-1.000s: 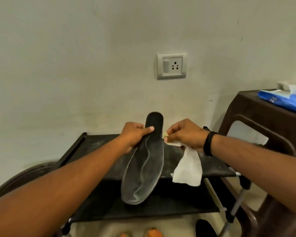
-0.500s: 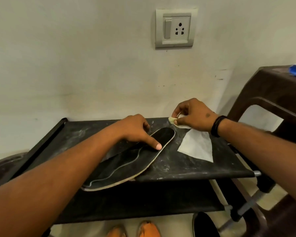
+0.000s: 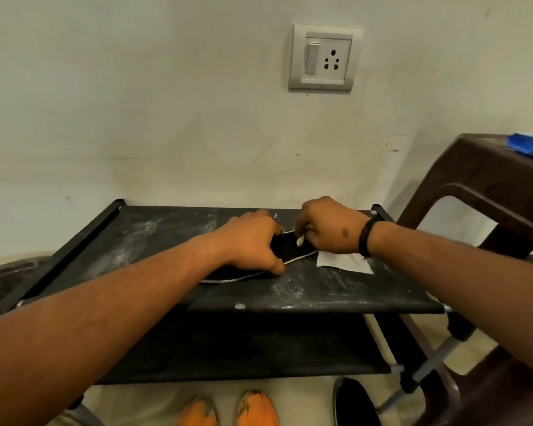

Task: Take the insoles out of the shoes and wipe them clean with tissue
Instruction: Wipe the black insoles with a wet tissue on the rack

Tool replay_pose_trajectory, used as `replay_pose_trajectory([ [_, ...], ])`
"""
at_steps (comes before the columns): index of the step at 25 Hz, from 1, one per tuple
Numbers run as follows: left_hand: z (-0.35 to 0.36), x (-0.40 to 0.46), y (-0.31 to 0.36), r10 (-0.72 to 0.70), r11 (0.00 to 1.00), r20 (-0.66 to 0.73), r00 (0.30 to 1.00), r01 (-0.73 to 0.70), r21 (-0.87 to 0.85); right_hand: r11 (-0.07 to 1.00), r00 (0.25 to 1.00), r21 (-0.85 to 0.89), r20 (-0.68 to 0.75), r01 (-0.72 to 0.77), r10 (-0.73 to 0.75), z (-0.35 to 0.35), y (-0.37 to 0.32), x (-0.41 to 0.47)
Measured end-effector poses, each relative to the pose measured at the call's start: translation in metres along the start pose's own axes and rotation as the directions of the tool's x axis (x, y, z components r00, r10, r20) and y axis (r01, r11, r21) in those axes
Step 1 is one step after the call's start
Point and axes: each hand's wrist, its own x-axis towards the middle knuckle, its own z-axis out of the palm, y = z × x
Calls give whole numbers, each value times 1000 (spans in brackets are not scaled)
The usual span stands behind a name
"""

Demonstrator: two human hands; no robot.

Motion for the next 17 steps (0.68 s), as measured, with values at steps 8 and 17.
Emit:
replay_pose_trajectory([
  [8, 15, -7, -18, -20, 997, -154, 988, 8, -78, 994, 999, 91, 3, -53, 53, 1, 16, -15],
  [17, 31, -8, -21, 5, 1000, -139, 990, -3, 10, 965, 994, 239, 63, -105, 93, 11, -2, -9],
])
